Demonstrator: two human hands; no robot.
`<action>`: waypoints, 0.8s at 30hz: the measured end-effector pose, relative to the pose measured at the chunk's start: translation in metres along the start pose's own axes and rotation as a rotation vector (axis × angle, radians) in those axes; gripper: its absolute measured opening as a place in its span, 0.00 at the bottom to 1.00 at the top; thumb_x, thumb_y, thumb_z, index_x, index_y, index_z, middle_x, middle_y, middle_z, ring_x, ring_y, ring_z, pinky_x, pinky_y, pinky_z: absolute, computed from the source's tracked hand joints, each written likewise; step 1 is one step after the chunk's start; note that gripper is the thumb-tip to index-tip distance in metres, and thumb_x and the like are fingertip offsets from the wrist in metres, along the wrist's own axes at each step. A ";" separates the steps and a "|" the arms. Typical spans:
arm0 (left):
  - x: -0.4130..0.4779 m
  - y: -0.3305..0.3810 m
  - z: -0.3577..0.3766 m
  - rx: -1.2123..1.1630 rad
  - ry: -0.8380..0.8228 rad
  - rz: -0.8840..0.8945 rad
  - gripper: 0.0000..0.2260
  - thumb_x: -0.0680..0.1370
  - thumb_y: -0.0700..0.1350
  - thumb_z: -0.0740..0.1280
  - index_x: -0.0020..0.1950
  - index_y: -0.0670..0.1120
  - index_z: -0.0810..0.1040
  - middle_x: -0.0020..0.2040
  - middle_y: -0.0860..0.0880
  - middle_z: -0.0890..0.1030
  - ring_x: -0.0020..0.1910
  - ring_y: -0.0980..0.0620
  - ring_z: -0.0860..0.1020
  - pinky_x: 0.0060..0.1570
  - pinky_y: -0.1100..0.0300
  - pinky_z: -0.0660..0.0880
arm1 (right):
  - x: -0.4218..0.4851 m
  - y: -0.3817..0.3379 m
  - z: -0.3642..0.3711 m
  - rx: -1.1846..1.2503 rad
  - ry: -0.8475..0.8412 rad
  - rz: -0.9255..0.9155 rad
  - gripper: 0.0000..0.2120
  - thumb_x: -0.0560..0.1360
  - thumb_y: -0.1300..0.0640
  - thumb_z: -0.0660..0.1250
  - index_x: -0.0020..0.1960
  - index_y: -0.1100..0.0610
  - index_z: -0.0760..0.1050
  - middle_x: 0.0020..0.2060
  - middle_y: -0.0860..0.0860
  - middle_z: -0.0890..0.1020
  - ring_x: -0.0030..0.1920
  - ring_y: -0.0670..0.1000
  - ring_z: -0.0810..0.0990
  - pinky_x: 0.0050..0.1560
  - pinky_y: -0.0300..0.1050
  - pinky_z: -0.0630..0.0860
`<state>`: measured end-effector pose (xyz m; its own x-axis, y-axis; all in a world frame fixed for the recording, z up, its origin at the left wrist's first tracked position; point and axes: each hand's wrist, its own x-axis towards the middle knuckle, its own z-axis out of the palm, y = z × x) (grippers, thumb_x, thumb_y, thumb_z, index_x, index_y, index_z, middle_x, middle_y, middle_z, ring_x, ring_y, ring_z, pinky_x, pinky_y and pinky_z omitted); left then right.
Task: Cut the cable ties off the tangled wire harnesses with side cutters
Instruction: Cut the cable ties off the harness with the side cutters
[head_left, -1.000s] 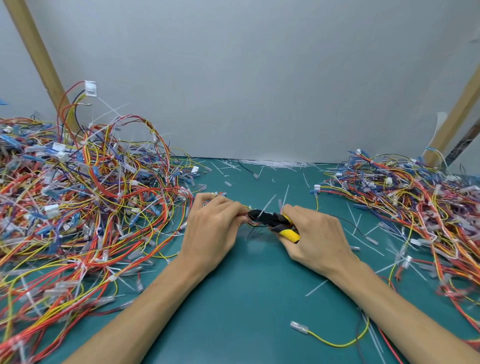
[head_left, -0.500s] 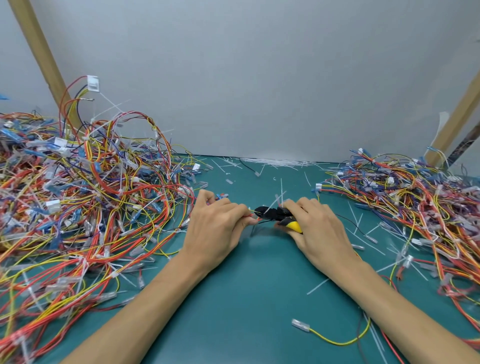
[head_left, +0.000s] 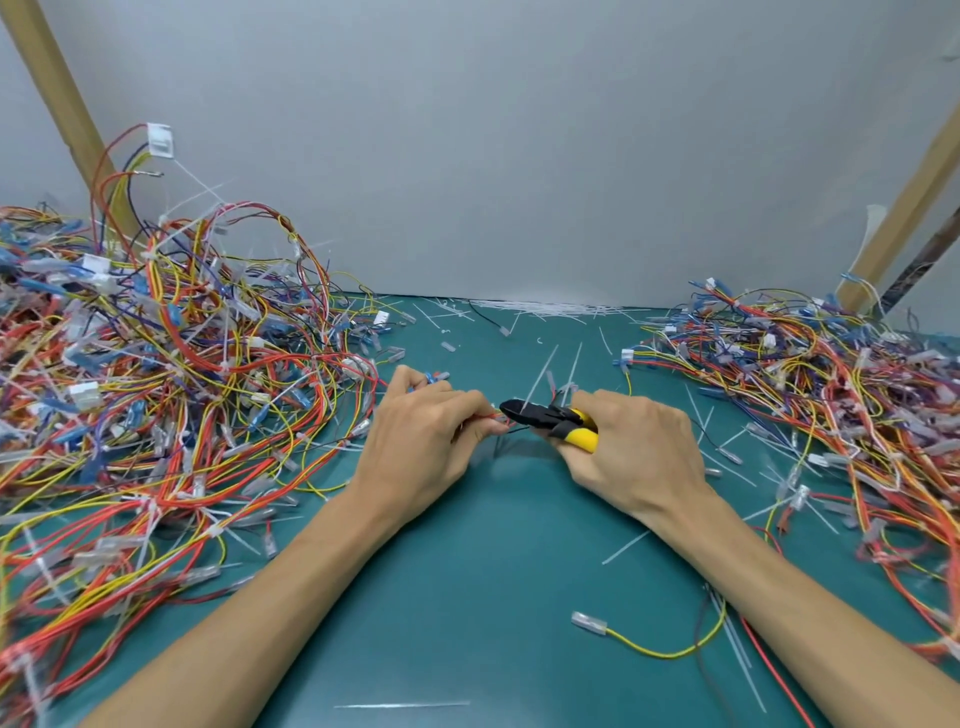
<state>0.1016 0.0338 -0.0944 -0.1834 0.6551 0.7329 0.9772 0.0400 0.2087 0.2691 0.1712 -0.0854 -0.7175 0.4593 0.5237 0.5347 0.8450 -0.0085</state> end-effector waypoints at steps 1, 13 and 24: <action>0.000 0.000 0.000 -0.002 -0.006 -0.012 0.08 0.75 0.52 0.69 0.41 0.49 0.83 0.34 0.52 0.81 0.32 0.48 0.72 0.45 0.59 0.62 | 0.000 0.000 0.001 0.012 -0.010 0.005 0.19 0.71 0.34 0.59 0.40 0.50 0.73 0.31 0.47 0.76 0.35 0.57 0.78 0.30 0.44 0.59; 0.003 0.001 -0.001 -0.077 -0.044 -0.081 0.11 0.76 0.53 0.66 0.41 0.49 0.83 0.32 0.52 0.80 0.32 0.47 0.75 0.44 0.59 0.61 | 0.000 0.002 0.007 0.174 -0.016 0.073 0.21 0.68 0.28 0.55 0.38 0.46 0.68 0.31 0.44 0.77 0.37 0.52 0.78 0.31 0.44 0.61; 0.000 -0.002 0.001 -0.013 -0.017 -0.020 0.07 0.74 0.50 0.70 0.40 0.49 0.82 0.30 0.51 0.78 0.30 0.51 0.65 0.42 0.61 0.58 | 0.001 -0.001 0.005 -0.019 0.008 -0.013 0.14 0.69 0.38 0.63 0.40 0.48 0.73 0.30 0.46 0.75 0.33 0.56 0.76 0.31 0.43 0.59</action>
<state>0.1001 0.0341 -0.0957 -0.2007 0.6669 0.7176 0.9718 0.0431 0.2317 0.2652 0.1722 -0.0889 -0.7208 0.4458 0.5308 0.5338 0.8455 0.0149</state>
